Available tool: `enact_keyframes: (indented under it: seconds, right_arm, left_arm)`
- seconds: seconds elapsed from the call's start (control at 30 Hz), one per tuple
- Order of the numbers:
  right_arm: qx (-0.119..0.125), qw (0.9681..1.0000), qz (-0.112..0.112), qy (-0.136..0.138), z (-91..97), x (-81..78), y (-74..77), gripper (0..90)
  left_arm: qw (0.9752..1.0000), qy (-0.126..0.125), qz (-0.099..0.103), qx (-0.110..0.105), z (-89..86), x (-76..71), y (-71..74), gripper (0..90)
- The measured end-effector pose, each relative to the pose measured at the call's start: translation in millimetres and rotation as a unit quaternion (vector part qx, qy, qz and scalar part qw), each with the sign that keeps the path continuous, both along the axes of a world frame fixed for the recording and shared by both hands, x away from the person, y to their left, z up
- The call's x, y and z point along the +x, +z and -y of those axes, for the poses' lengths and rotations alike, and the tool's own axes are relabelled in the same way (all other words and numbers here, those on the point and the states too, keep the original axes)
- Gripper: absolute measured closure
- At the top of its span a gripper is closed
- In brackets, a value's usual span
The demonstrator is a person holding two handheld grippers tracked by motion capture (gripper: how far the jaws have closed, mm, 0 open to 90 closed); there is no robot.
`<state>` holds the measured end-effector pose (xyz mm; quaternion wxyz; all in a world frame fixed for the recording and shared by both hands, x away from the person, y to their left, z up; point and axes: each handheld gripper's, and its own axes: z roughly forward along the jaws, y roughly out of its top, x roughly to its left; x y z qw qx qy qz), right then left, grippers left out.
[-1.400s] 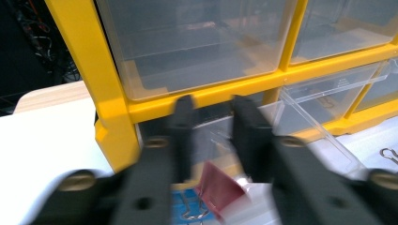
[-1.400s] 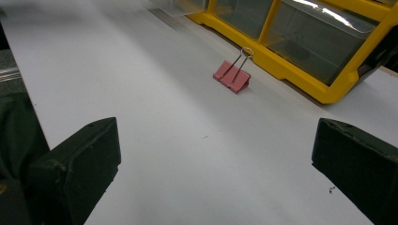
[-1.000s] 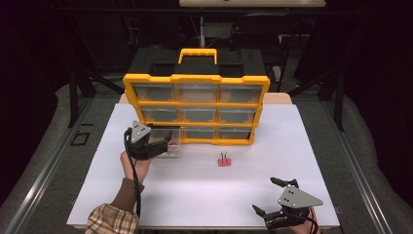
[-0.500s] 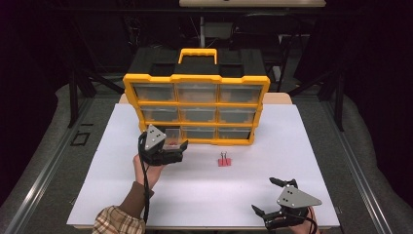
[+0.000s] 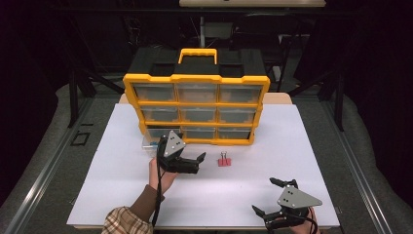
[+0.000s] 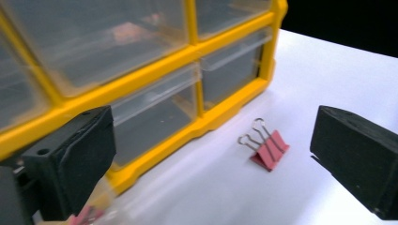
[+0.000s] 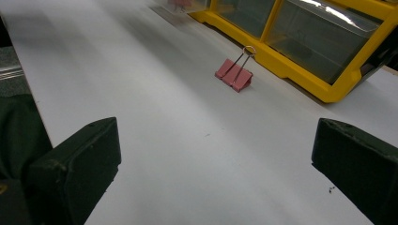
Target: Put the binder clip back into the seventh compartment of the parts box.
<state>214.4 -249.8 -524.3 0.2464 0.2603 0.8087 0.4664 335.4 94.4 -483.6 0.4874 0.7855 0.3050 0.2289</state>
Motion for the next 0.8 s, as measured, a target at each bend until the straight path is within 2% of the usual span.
enact_keyframes:
  seconds: [0.23,0.37,0.47,0.63,0.73,0.8]
  right_arm:
    - [0.000,1.0000,-0.001,-0.002,0.5,-0.9,-0.1,1.1]
    - [0.000,1.0000,-0.001,-0.004,1.6,-1.1,0.0,1.1]
    - [0.001,1.0000,-0.001,-0.003,1.6,-2.1,0.2,1.2]
    - [0.001,1.0000,-0.003,-0.004,2.0,-2.1,-0.1,1.1]
    - [-0.001,1.0000,-0.004,-0.003,1.9,-2.7,-0.3,1.3]
    - [-0.001,1.0000,-0.003,-0.003,2.0,-3.0,-0.2,1.3]
  left_arm:
    - [0.9993,-0.033,-0.005,0.015,19.4,-3.3,-7.0,0.0]
    - [0.9983,-0.050,-0.012,0.027,29.3,-1.1,-13.1,0.0]
    - [0.9976,-0.059,-0.020,0.028,35.2,0.1,-17.4,0.0]
    - [0.9948,-0.086,-0.044,0.031,48.4,5.0,-29.7,0.0]
    - [0.9933,-0.093,-0.058,0.037,55.9,9.2,-38.3,0.0]
    - [0.9925,-0.097,-0.060,0.045,59.4,10.9,-41.6,0.0]
